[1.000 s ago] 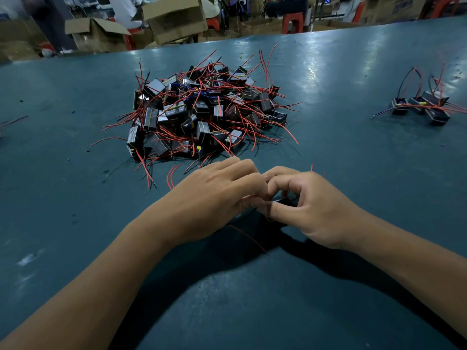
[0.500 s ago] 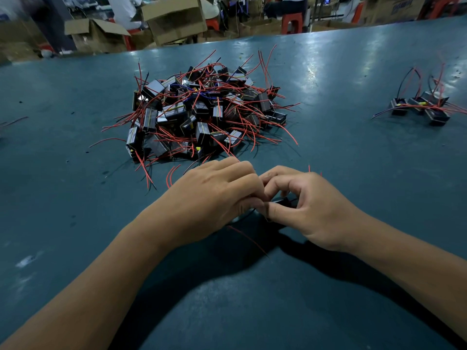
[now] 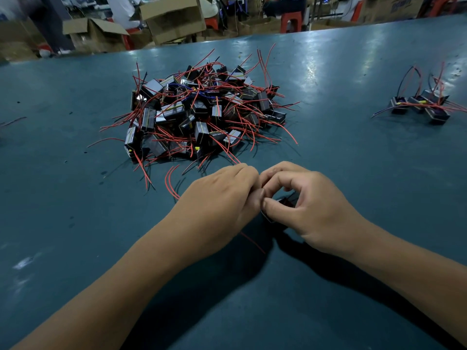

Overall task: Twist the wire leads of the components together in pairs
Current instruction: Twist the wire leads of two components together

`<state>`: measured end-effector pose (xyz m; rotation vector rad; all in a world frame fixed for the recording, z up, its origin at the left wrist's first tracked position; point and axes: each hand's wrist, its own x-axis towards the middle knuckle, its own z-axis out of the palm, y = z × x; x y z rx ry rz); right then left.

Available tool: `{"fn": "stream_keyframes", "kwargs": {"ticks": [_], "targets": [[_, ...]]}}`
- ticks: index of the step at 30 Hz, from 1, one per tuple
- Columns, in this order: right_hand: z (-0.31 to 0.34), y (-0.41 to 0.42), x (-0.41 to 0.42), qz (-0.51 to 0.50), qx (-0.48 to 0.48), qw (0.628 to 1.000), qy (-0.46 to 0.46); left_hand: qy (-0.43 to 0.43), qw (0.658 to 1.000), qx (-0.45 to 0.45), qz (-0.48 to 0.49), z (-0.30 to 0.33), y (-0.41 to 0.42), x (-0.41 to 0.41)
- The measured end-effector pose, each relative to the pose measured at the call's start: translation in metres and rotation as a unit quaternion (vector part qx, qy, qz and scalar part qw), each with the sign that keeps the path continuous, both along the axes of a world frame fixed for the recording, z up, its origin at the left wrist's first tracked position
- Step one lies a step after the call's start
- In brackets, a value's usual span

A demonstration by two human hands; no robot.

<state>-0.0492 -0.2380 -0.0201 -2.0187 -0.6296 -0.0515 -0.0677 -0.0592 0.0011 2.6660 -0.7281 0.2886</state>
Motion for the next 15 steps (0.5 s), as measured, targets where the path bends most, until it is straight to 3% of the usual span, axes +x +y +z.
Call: {"fn": "stream_keyframes", "kwargs": {"ticks": [6, 15], "targets": [[-0.002, 0.003, -0.002, -0.012, 0.006, 1.0, -0.003, 0.094, 0.991, -0.059, 0.074, -0.002, -0.005, -0.002], [-0.003, 0.004, -0.005, -0.041, -0.003, 0.998, -0.039, 0.058, 0.994, -0.025, 0.09, 0.001, -0.011, -0.004]]}}
